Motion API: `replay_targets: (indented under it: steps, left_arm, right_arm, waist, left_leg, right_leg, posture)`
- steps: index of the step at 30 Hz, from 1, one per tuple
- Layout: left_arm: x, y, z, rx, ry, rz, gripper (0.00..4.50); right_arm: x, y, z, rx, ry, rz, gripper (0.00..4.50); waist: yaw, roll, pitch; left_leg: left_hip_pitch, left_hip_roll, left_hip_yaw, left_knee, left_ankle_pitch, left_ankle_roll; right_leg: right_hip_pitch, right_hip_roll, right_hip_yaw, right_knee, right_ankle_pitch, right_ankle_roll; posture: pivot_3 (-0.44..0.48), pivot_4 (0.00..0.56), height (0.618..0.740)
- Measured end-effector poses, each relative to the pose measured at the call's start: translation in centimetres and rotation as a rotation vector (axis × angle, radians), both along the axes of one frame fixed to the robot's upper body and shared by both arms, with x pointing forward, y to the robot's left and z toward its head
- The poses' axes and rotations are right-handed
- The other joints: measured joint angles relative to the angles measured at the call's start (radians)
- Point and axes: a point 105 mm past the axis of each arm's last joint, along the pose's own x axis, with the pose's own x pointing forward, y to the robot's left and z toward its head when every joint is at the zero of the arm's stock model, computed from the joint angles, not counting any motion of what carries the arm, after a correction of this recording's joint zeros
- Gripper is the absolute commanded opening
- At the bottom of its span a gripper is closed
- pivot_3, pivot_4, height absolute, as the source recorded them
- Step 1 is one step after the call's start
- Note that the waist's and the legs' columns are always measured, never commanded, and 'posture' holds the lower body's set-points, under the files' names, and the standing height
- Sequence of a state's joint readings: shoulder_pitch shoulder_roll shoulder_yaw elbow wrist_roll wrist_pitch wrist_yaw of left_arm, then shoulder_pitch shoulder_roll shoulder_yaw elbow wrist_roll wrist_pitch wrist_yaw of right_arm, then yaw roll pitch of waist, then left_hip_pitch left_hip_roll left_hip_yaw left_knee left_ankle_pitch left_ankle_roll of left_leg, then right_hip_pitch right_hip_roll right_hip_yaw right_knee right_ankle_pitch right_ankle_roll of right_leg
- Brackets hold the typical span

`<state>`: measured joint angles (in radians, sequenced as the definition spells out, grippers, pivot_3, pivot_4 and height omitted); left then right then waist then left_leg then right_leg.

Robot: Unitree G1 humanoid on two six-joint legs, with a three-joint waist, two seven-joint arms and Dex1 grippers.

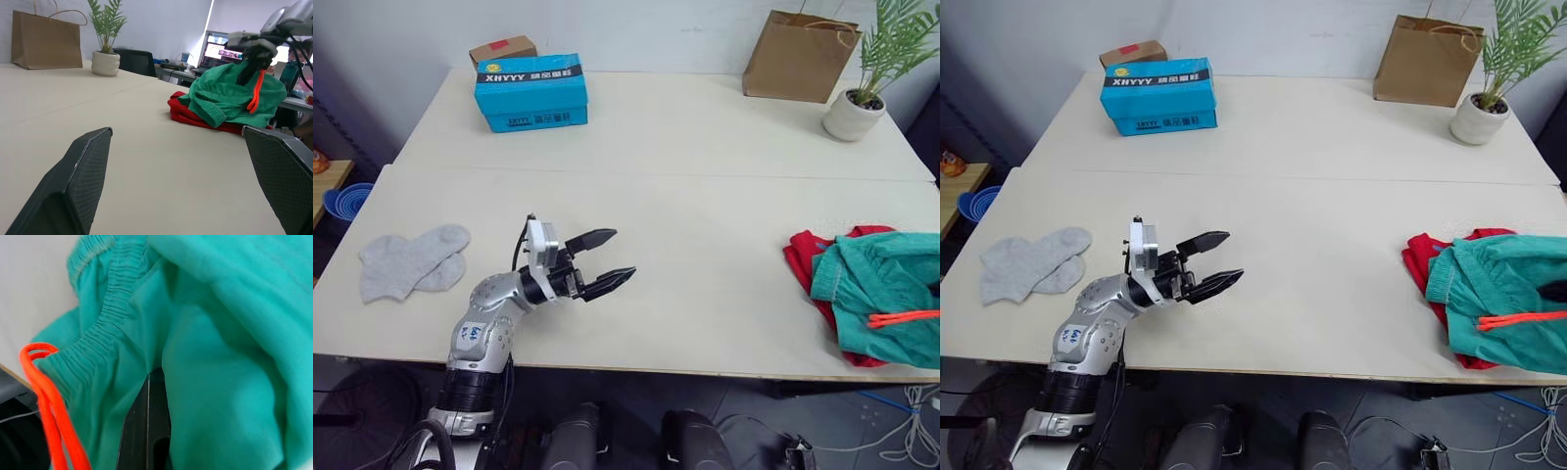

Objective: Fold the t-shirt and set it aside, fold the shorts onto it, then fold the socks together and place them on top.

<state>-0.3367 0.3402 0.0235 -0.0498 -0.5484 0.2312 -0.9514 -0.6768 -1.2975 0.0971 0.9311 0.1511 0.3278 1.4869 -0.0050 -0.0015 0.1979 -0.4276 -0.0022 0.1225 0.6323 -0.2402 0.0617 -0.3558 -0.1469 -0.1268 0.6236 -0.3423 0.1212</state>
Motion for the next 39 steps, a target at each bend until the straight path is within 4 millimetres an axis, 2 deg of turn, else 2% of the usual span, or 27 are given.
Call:
replay_targets:
  steps: [3,7,10,12,21,22,25,26,29,31,33,36,39]
  left_arm:
    - [-0.2,0.2,0.1,0.015,0.003,0.001,4.46]
    - [-0.4,0.6,-0.4,0.026,0.031,0.016,4.46]
    - [-0.5,0.5,-0.2,0.030,0.029,0.010,4.50]
    - [-0.7,0.5,-0.1,0.029,0.025,0.005,4.50]
    - [-0.7,1.0,-0.4,0.065,0.037,-0.015,4.50]
    - [-0.7,1.0,-0.4,0.068,0.036,-0.018,4.50]
    - [-0.4,1.2,-0.7,0.082,0.047,-0.029,4.50]
    - [-0.4,1.2,-0.8,0.085,0.047,-0.031,4.50]
    - [-0.2,1.6,-0.8,0.083,0.024,-0.022,4.50]
    - [-0.1,2.9,-0.6,0.098,-0.002,0.024,4.50]
    - [0.0,4.3,-0.5,0.107,-0.012,0.090,4.50]
    - [0.2,7.5,0.0,0.162,-0.119,0.267,4.50]
    - [0.4,10.3,0.9,0.182,-0.199,0.433,4.50]
  right_arm:
    - [1.8,0.3,-1.1,-0.041,-0.094,0.027,0.00]
    - [2.1,-0.5,-1.2,-0.073,-0.103,-0.017,0.00]
    - [1.8,-0.5,-1.1,-0.046,-0.079,-0.028,0.62]
    - [1.0,-0.7,-1.2,-0.032,-0.040,-0.024,1.27]
    - [-5.1,-5.3,1.5,-0.108,-0.034,-0.140,4.26]
    - [-5.5,-5.5,1.6,-0.118,-0.039,-0.143,4.45]
    - [-6.3,-6.0,2.5,-0.139,-0.133,-0.117,4.45]
    - [-6.2,-5.6,3.3,-0.102,-0.199,-0.102,4.45]
    - [-5.5,-3.7,7.4,0.000,-0.433,-0.021,4.45]
    - [-5.1,-1.2,9.5,0.028,-0.549,0.086,4.45]
    - [-5.0,1.2,9.8,0.053,-0.610,0.183,4.45]
    - [-4.1,6.8,8.7,0.101,-0.772,0.397,4.45]
    - [-2.4,12.1,7.4,0.184,-0.876,0.500,4.45]
  waist:
    - [0.002,0.002,0.001]
    - [0.005,0.002,0.001]
    - [0.004,0.002,0.001]
    - [0.005,0.003,0.001]
    - [0.003,0.004,0.001]
    - [0.003,0.004,0.001]
    - [0.001,0.005,0.001]
    - [0.000,0.005,0.001]
    - [-0.005,0.008,0.000]
    - [-0.004,0.006,-0.001]
    - [0.000,0.002,-0.001]
    - [0.005,0.002,0.000]
    - [0.005,0.003,0.000]
  left_leg:
    - [0.000,0.000,0.000,0.001,0.001,0.001]
    - [0.000,-0.001,-0.002,0.003,0.002,0.002]
    - [0.000,-0.001,-0.002,0.004,0.002,0.002]
    - [0.000,-0.001,-0.003,0.003,0.002,0.002]
    - [0.005,-0.001,-0.004,0.003,0.001,0.001]
    - [0.007,-0.001,-0.004,0.002,-0.002,-0.003]
    - [0.007,-0.001,-0.003,0.001,-0.004,-0.004]
    - [0.007,-0.001,-0.003,0.000,-0.004,-0.004]
    - [0.007,0.000,-0.002,0.000,-0.004,-0.004]
    - [0.007,0.002,-0.006,-0.001,-0.005,-0.006]
    - [0.007,0.005,-0.009,-0.001,-0.006,-0.008]
    - [0.007,0.003,-0.010,-0.001,-0.006,-0.008]
    - [0.007,0.001,-0.009,-0.001,-0.006,-0.007]
  right_leg:
    - [0.000,-0.001,-0.002,0.002,0.000,0.000]
    - [0.001,-0.001,-0.003,0.002,0.000,0.000]
    - [0.003,-0.002,-0.003,0.001,0.000,0.000]
    - [0.003,-0.002,-0.002,0.001,0.000,0.000]
    - [0.009,-0.002,-0.005,-0.002,0.000,0.000]
    - [0.011,-0.002,-0.004,-0.003,0.000,0.000]
    - [0.011,-0.002,-0.004,-0.004,0.000,0.000]
    - [0.011,-0.002,-0.004,-0.005,0.000,0.000]
    - [0.010,-0.002,-0.004,-0.005,0.000,0.000]
    - [0.011,-0.002,-0.003,-0.004,0.000,-0.001]
    - [0.012,0.000,-0.005,-0.004,0.001,-0.002]
    - [0.011,0.000,-0.006,-0.004,0.000,-0.002]
    - [0.011,-0.002,-0.005,-0.003,0.001,-0.002]
  posture:
    - [0.000,0.150,0.740]
    - [0.000,0.150,0.740]
    - [0.000,0.150,0.740]
    - [0.000,0.150,0.740]
    - [0.000,0.150,0.740]
    - [0.000,0.150,0.740]
    - [0.000,0.150,0.740]
    - [0.000,0.150,0.740]
    - [0.000,0.150,0.740]
    - [0.000,0.150,0.740]
    - [0.000,0.150,0.740]
    - [0.000,0.150,0.740]
    - [0.000,0.150,0.740]
